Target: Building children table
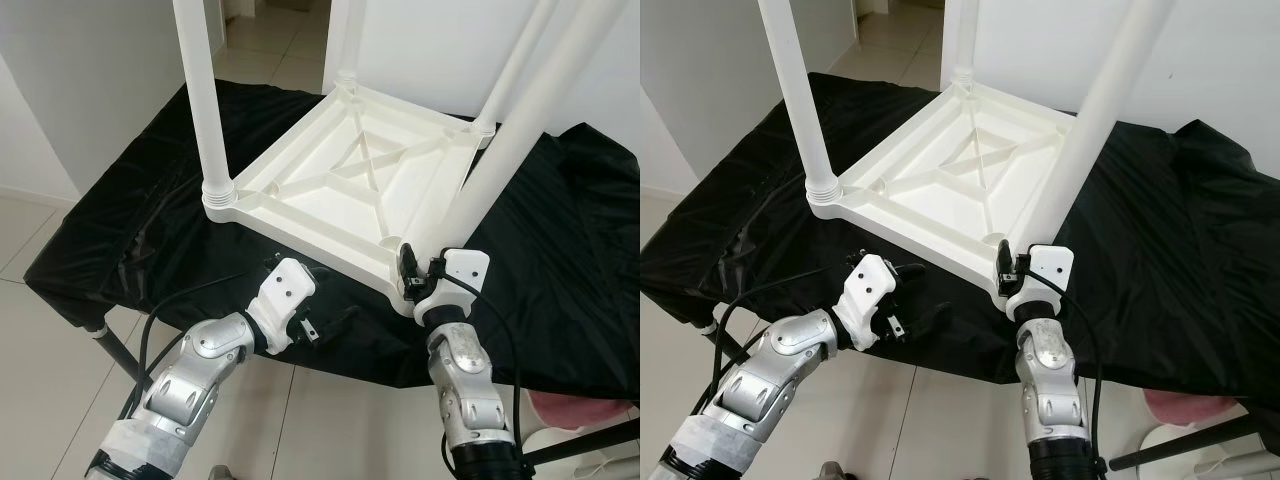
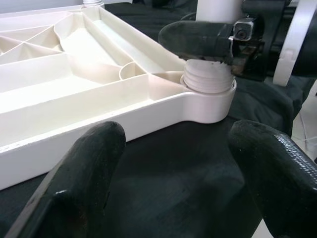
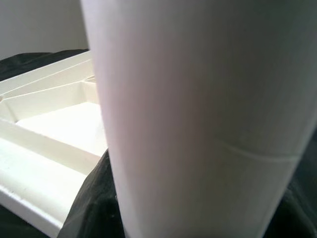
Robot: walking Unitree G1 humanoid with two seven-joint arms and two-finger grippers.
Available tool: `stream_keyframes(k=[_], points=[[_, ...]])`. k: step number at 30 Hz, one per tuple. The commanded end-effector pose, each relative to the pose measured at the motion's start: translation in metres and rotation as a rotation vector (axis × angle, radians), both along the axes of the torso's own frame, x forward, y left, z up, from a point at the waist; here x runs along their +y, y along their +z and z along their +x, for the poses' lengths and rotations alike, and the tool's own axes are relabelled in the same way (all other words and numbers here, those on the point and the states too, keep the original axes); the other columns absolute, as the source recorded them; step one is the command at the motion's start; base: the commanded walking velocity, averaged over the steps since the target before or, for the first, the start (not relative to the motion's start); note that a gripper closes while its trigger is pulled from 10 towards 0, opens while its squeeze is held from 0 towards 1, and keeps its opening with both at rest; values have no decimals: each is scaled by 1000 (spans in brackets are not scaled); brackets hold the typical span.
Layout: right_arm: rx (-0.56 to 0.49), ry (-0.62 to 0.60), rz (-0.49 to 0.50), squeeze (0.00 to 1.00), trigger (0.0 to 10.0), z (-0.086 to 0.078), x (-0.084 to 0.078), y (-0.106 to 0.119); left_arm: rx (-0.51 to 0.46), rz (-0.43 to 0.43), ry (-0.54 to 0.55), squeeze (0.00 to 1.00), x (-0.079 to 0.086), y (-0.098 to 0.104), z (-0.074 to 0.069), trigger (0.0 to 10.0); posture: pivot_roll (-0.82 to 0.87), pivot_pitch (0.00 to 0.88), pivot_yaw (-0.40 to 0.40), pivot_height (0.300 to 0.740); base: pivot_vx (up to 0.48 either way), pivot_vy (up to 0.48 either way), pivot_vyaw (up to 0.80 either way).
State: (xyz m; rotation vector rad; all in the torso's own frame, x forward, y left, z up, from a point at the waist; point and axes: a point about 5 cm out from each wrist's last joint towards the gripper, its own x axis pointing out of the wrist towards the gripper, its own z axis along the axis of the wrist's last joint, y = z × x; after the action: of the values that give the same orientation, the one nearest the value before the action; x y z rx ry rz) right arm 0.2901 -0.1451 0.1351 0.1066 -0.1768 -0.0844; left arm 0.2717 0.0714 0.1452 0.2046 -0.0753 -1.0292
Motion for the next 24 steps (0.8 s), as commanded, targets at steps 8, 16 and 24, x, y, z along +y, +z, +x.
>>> stream_keyframes(k=[8, 16, 24], points=[[70, -19, 1, 0, 10000, -3, 10, -12, -11, 18, -47, 0, -4, 0, 4, 10000, -7, 57, -51, 740, 0, 0, 0], [17, 51, -20, 1000, 10000, -2, 5, -8, -24, 10, -39, 0, -4, 4, 9, 10000, -6, 53, -43, 740, 0, 0, 0], [-13, 175, -66, 1000, 10000, -6, -4, -10, -24, -9, -53, 0, -9, 6, 9, 10000, -17, 57, -33, 740, 0, 0, 0]])
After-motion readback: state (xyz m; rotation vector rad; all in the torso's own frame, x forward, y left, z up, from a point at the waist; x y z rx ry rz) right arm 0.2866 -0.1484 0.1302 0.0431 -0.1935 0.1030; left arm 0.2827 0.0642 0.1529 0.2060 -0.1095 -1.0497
